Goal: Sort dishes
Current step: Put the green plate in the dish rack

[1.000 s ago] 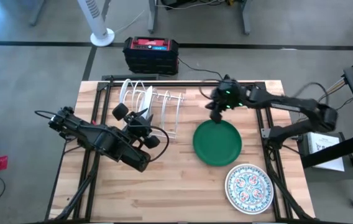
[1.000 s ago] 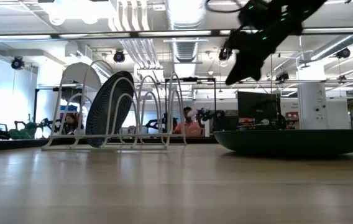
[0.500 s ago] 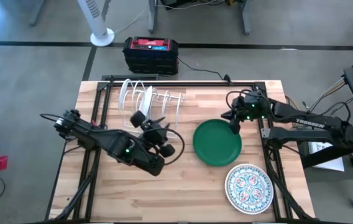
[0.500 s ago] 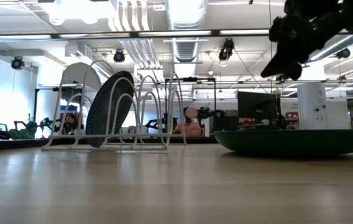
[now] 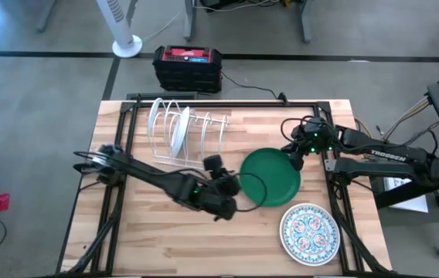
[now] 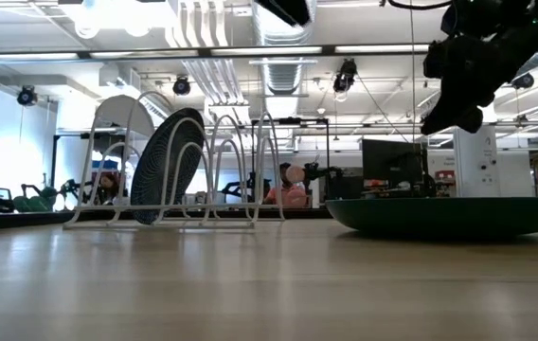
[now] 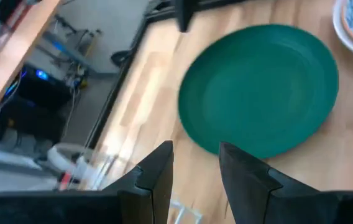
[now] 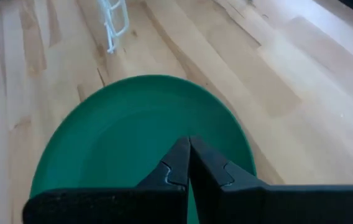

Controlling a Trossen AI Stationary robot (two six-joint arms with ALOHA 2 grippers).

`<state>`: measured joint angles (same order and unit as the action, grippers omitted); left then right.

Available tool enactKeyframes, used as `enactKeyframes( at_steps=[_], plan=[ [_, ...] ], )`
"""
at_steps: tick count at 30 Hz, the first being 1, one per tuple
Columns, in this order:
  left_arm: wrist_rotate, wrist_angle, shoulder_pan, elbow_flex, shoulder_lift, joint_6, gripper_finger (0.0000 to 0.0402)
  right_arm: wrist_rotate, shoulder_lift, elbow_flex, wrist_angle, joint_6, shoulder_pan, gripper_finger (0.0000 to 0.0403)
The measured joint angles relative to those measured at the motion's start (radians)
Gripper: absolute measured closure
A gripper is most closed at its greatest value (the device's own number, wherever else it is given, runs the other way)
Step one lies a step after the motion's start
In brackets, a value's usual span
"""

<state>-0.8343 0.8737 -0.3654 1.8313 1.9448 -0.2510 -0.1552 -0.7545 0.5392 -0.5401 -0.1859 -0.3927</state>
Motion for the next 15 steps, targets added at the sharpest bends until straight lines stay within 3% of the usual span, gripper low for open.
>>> enactKeyframes(
  at_steps=[7,15],
  plan=[
    [0.224,-0.224,0.089,-0.001,0.1,0.068,0.0283,0.096,0.043,-0.005,-0.051,-0.029,0.0,0.0403],
    [0.326,-0.277,0.186,-0.001,0.165,-0.312,0.0283,0.106,0.08,-0.006,-0.057,-0.044,0.009,0.0403]
  ],
)
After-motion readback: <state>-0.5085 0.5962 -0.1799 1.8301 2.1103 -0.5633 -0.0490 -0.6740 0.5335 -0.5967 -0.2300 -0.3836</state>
